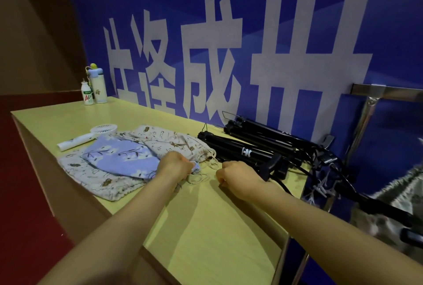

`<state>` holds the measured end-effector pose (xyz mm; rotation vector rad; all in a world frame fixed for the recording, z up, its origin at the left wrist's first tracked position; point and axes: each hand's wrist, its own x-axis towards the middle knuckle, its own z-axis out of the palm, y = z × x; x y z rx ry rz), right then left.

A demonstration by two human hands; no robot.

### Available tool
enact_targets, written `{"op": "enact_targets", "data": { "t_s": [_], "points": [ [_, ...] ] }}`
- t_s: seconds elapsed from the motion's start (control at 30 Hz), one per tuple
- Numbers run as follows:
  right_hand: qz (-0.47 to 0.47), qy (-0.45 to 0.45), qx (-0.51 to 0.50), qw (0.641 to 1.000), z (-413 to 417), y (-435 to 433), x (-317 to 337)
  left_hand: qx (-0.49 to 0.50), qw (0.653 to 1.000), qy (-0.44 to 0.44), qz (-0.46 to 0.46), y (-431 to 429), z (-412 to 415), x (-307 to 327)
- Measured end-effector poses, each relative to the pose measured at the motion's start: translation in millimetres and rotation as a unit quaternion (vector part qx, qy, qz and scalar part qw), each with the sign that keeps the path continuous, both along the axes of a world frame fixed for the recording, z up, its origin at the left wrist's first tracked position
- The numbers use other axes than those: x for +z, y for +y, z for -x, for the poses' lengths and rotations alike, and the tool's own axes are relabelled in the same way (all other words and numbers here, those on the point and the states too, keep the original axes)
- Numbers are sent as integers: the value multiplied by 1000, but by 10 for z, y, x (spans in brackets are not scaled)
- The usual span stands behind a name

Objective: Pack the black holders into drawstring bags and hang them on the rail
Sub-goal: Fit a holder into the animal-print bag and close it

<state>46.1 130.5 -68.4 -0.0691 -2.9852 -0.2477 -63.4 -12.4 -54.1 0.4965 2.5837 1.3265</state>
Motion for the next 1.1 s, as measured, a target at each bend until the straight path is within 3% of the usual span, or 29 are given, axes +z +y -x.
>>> {"op": "enact_targets", "data": {
  "t_s": [0.2, 0.3, 0.43, 0.6, 0.73, 0.83, 0.97, 1.1],
  "points": [
    [-45, -30, 27, 998, 66, -4, -24, 18, 998, 51, -19, -55, 61, -42],
    [-19, -22, 16, 999, 70, -6, -45, 45, 994, 103, 10, -64, 65, -29],
    [158, 27, -39, 986, 135, -21, -4, 59, 982, 180, 7, -10, 53, 29],
    [386, 109, -92, 911, 265, -151, 29, 48, 956, 273, 99, 144, 149, 7],
    [453, 151, -79, 875, 298, -198, -42, 54, 924, 298, 235, 285, 219, -108],
    [489, 164, -73, 854, 354, -145, -51, 66, 916, 292, 267, 344, 288, -120],
    [519, 158, -70, 837, 348, -96, -21, 59, 958, 241, 142, 276, 395, -37],
    [555, 190, -66, 807, 403, -150, 85, 67, 955, 285, 43, 125, 412, 145]
  ]
}}
